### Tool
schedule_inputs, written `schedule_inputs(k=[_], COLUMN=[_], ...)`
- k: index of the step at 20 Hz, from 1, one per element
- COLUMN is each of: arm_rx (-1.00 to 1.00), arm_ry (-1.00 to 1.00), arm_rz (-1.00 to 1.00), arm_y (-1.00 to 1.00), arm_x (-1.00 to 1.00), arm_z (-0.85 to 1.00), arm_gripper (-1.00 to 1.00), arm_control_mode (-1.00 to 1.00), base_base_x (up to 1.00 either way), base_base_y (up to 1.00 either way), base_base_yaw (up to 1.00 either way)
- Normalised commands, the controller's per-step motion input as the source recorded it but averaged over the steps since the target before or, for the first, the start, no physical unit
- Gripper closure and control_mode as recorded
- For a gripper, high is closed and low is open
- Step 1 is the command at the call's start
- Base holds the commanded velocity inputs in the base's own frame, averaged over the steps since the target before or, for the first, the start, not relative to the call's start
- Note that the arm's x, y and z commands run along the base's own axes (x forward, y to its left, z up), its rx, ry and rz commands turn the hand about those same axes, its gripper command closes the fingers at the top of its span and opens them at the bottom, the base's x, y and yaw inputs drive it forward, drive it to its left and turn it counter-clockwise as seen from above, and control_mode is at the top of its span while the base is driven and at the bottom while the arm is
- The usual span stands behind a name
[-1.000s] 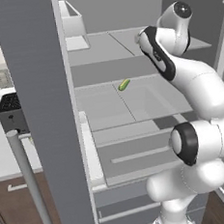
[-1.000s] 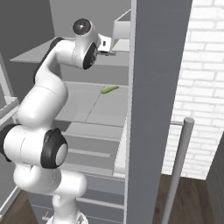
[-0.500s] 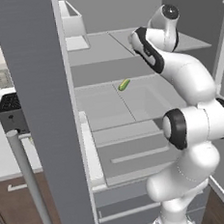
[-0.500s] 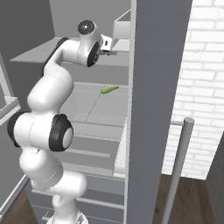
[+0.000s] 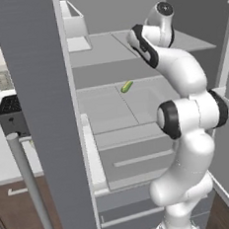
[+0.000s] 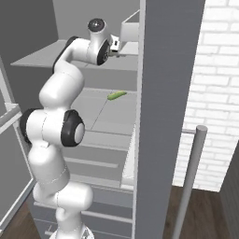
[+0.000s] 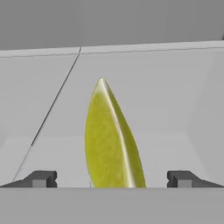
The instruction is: Grab a lemon wedge from the fridge and one ice cube from the ice bowl, and put them in the glass of lemonade.
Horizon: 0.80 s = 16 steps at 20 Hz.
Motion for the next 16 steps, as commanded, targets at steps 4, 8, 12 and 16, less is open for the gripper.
schedule_inputs(k=[4,8,12,16], arm_rx=[0.0,0.0,0.0,0.0], arm_ry=[0.0,-0.01,0.0,-0.01], arm_rz=[0.0,0.0,0.0,0.0], arm_y=[0.0,0.0,0.0,0.0], arm_x=[0.21,0.12,0.09,-0.02], arm_z=[-0.12,-0.07,0.0,0.0], arm_gripper=[1.0,1.0,1.0,1.0], arm_control_mode=[-1.0,-1.0,-1.0,-1.0], base_base_x=[0.0,0.0,0.0,0.0], base_base_y=[0.0,0.0,0.0,0.0], base_base_yaw=[0.0,0.0,0.0,0.0])
